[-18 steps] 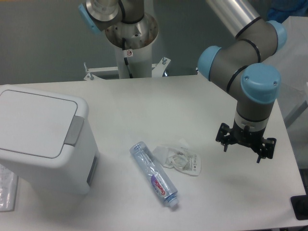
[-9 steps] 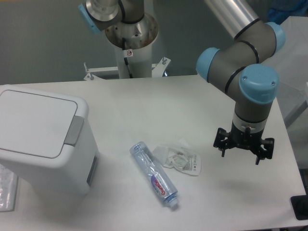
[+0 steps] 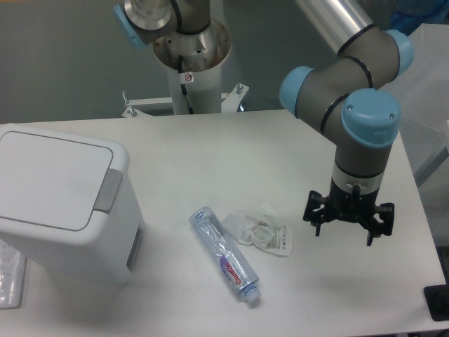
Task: Open the trash can
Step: 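Move the open gripper over to the trash can lid edge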
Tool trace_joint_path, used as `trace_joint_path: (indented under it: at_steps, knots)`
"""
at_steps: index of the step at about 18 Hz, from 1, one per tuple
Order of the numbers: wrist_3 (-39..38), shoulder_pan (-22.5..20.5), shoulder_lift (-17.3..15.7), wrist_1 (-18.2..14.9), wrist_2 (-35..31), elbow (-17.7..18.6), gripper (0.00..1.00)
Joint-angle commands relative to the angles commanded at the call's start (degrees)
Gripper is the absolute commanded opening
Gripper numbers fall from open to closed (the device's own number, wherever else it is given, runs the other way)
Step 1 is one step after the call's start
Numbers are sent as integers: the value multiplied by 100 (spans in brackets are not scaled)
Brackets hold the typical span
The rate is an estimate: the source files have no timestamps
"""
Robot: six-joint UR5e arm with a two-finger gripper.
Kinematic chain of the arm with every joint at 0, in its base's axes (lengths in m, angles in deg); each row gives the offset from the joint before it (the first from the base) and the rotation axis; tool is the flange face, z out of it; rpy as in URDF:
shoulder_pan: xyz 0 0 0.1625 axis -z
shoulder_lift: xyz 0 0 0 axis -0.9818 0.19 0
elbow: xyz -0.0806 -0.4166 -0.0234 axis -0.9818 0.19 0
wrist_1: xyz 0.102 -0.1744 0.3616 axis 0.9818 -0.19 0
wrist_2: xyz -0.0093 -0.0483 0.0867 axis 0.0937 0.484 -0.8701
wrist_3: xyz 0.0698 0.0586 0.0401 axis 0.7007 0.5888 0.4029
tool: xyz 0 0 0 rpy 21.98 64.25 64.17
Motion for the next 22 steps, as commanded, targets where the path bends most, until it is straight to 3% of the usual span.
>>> trace_joint_path:
  at_steps: [5, 9, 18, 22]
  knots:
    - [-1020, 439, -325, 124, 535, -44, 100]
    - [-1583, 878, -940, 62, 870, 122, 100]
    - [-1892, 1706, -2091, 132, 1196, 1642, 100]
    - [-1892, 1723, -2119, 141, 1179, 1820, 100]
